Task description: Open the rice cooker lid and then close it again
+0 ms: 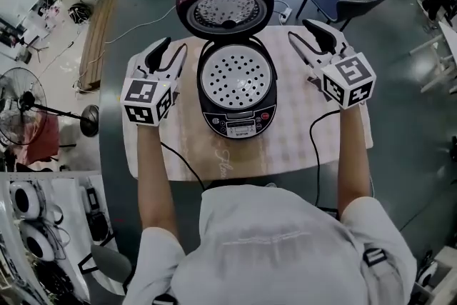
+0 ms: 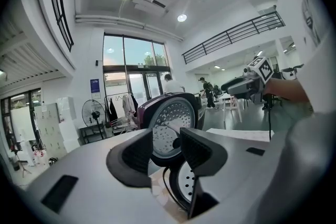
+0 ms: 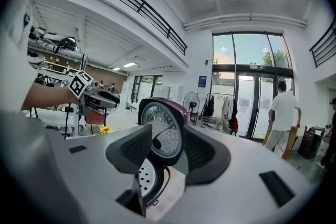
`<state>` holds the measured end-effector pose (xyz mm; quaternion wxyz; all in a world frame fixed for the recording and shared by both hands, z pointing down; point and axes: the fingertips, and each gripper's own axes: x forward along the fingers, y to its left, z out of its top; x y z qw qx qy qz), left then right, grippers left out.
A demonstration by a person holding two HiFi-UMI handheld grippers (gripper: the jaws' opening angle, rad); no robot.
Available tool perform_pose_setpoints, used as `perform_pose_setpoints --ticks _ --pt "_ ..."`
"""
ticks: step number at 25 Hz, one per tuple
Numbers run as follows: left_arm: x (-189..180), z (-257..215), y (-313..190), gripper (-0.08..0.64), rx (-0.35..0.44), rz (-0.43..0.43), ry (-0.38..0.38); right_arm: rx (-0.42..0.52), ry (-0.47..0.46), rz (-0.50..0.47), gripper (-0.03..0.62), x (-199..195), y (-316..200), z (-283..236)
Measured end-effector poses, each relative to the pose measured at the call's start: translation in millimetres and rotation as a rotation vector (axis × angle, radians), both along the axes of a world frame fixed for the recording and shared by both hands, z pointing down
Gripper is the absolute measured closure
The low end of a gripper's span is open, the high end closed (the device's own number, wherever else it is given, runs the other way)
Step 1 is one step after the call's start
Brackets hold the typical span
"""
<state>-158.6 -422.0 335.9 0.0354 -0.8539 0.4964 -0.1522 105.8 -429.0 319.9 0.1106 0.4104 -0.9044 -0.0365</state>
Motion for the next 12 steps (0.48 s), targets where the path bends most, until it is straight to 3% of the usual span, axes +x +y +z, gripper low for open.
perform_pose_setpoints --ticks 12 --pt "-9 4 -78 0.362 -0.031 0.123 -0.046 -0.045 0.040 -0.071 0.360 -29 -76 5"
